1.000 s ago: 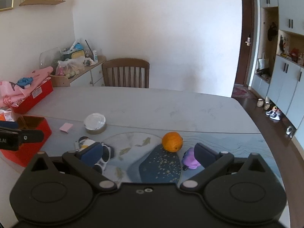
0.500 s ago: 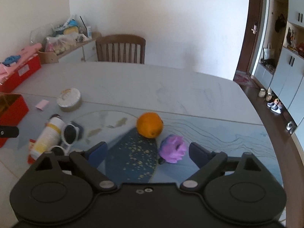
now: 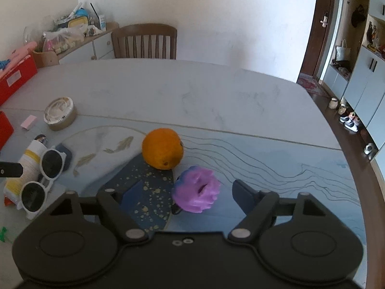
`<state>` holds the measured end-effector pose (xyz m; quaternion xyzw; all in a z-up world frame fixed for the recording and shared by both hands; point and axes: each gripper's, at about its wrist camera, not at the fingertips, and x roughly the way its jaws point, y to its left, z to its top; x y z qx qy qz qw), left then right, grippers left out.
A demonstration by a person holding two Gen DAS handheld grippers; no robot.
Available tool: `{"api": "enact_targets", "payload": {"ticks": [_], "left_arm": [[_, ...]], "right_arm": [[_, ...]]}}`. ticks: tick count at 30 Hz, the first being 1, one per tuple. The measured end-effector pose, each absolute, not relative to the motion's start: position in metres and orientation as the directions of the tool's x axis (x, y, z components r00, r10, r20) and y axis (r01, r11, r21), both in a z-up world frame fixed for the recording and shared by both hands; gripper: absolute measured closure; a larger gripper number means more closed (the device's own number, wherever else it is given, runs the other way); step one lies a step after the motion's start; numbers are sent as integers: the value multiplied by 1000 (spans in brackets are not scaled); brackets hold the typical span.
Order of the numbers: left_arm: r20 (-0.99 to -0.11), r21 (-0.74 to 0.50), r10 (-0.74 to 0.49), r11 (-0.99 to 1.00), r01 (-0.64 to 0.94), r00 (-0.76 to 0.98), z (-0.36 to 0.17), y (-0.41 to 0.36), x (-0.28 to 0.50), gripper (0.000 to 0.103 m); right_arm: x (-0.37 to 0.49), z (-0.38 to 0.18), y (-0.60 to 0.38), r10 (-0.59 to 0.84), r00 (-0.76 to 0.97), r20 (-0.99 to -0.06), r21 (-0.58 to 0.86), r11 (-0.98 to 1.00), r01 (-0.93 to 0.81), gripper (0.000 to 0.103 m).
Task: Organize rigid objects
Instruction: 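Close the left tool on the white bottle while the right tool grasps the purple toy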
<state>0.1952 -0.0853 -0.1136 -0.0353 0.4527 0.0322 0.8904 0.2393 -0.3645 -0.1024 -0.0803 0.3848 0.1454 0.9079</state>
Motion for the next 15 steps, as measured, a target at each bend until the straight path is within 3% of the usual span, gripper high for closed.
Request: {"api": "enact_targets", "payload": {"ticks": [7, 9, 12, 15], "left_arm": [[-832, -53, 0, 995, -81, 555, -123, -88, 210, 26], [-840, -59, -9, 996, -74, 543, -126, -89, 213, 39], [-850, -73, -31, 996, -60, 525, -130, -91, 216, 48], [-851, -56, -22, 997, -49, 525, -131, -94, 219, 54]], "right_arm": [[253, -114, -366, 207, 631, -748, -15, 945, -328, 29], [255, -115, -365, 213, 628, -749, -16, 941, -338, 31], [257, -119, -363, 215, 620, -755, -12, 940, -340, 33], [259, -122, -361, 206, 616, -760, -24, 939, -343, 37]]}}
